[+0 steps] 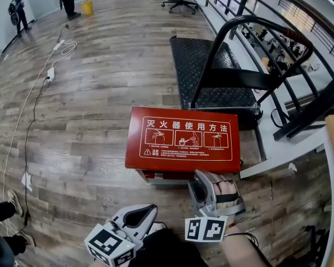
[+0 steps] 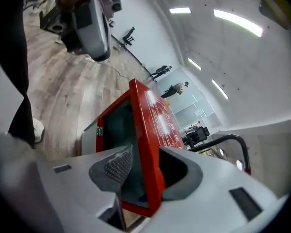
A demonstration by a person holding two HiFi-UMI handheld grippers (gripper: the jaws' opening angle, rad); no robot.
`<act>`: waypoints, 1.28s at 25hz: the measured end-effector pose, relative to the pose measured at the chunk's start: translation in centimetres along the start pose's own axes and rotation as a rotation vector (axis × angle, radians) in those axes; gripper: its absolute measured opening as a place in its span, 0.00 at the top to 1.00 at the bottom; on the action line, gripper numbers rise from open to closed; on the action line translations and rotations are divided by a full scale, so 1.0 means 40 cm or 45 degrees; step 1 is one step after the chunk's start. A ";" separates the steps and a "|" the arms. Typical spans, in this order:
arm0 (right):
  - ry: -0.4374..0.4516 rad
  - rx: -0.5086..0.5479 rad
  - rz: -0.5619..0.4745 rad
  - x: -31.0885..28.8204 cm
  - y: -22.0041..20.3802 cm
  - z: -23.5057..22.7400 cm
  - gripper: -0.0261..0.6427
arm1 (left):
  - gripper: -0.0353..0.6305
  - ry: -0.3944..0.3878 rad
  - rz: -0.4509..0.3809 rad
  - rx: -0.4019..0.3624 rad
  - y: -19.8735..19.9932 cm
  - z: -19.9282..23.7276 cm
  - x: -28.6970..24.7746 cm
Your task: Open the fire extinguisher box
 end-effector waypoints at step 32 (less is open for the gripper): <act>0.168 -0.158 0.094 0.028 0.063 -0.160 0.74 | 0.94 -0.015 0.031 0.056 0.233 -0.043 0.048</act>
Point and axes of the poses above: the fingertips, and each gripper's own axes: x backward along the fingers, z to its left, y out of its top, the point moved 5 cm from there along x, backward along the fingers, and after that the axes turned 8 degrees about -z, right-handed, at the moved point
